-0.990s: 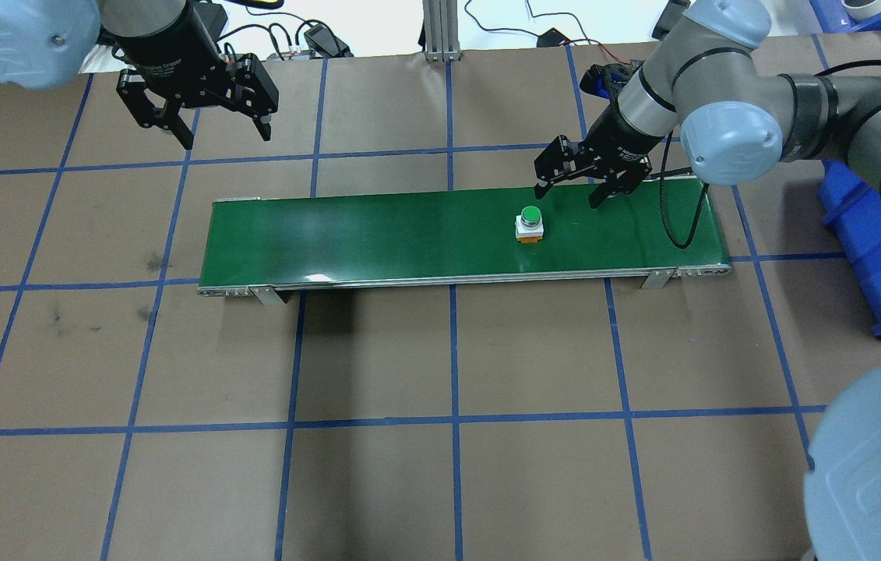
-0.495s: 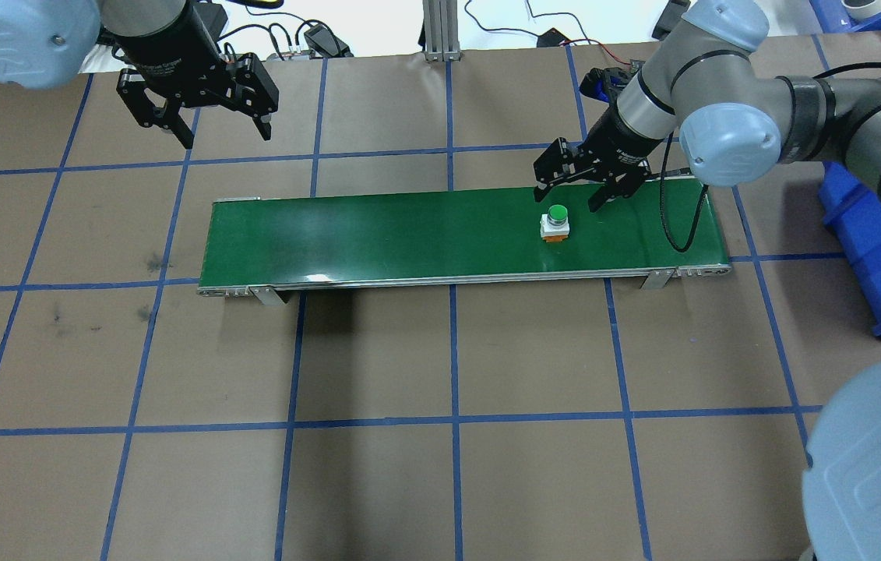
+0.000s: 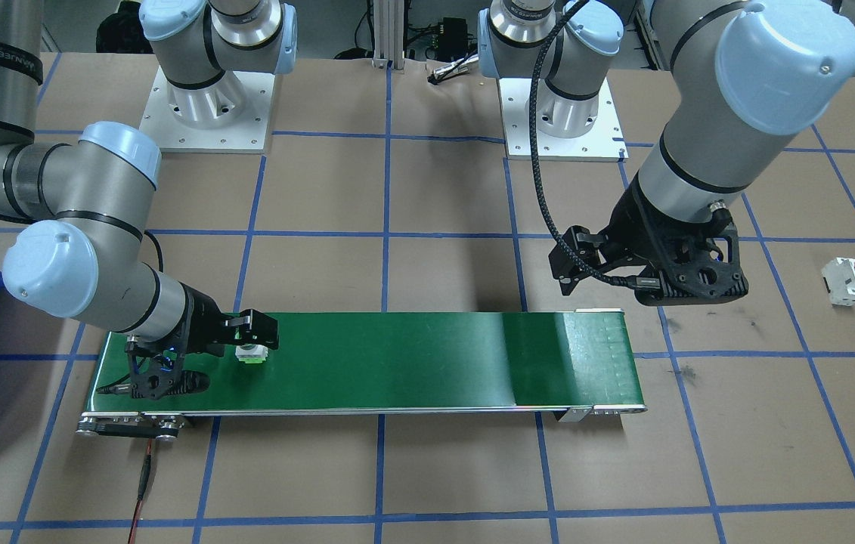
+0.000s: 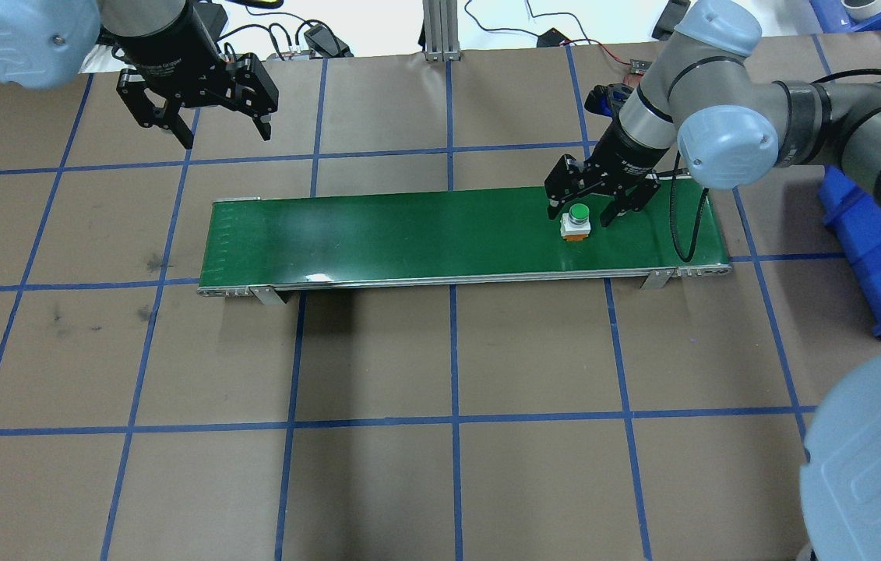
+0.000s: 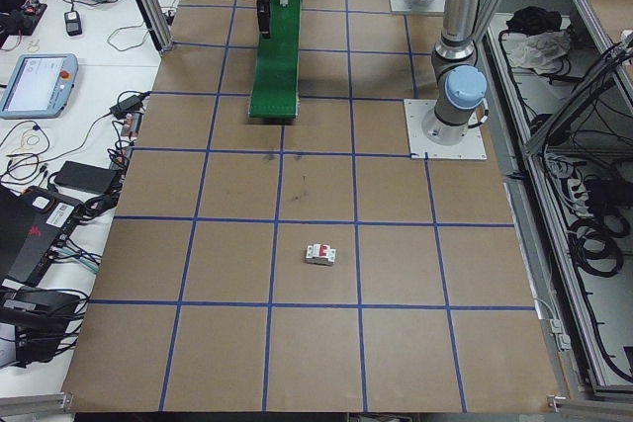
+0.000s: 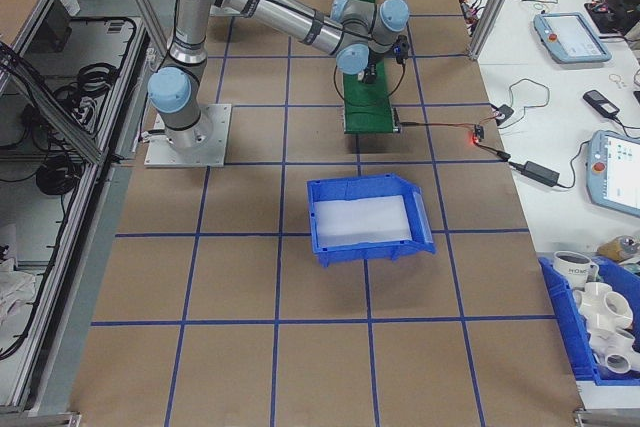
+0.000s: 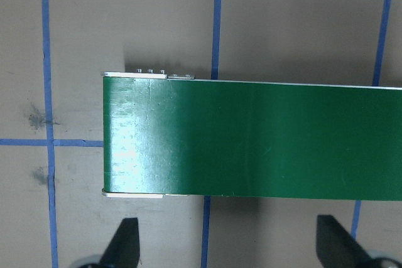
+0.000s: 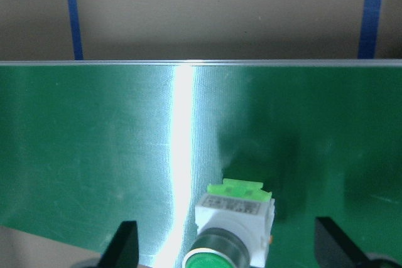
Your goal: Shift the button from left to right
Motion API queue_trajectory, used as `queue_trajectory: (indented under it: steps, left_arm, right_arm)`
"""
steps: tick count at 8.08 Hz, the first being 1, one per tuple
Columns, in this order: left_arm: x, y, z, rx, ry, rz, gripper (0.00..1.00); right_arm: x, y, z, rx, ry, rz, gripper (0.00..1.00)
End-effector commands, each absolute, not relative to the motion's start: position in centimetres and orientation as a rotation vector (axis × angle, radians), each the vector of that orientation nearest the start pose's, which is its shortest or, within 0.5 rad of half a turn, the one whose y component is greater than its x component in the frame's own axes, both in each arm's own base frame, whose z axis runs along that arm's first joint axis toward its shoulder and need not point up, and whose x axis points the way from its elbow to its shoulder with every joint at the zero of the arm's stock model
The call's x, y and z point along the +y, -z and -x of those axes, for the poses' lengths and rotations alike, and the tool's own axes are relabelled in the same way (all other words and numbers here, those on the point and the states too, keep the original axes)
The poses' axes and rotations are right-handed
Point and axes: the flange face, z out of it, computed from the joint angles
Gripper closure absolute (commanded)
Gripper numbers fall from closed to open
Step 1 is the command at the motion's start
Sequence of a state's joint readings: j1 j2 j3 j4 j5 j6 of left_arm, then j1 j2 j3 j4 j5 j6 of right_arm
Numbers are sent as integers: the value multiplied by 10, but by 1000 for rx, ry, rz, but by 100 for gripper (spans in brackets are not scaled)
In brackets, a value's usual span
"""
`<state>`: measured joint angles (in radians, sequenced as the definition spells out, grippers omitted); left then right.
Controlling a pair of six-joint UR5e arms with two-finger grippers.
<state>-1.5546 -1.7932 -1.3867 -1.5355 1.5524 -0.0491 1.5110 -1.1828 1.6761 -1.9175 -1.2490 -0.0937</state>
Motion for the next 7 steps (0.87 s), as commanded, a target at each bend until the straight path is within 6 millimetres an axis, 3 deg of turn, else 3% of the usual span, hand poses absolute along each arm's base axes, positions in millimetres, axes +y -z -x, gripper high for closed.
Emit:
queue_trajectory:
  steps: [1, 4, 6, 7]
  left_arm:
    - [-587, -462, 126, 3158, -5, 102, 0]
    - [-588, -461, 126, 3158, -8, 102, 0]
    - [-587, -462, 126, 3158, -5, 102, 0]
    - [-587, -462, 125, 3158, -5, 104, 0]
  right_arm:
    - [-600, -260, -119, 2909, -176, 71, 100]
    - [-605, -271, -116, 2928, -139, 102, 100]
    - [-632, -336, -99, 3048, 30, 155, 100]
    - [-632, -362, -88, 3052, 21, 190, 100]
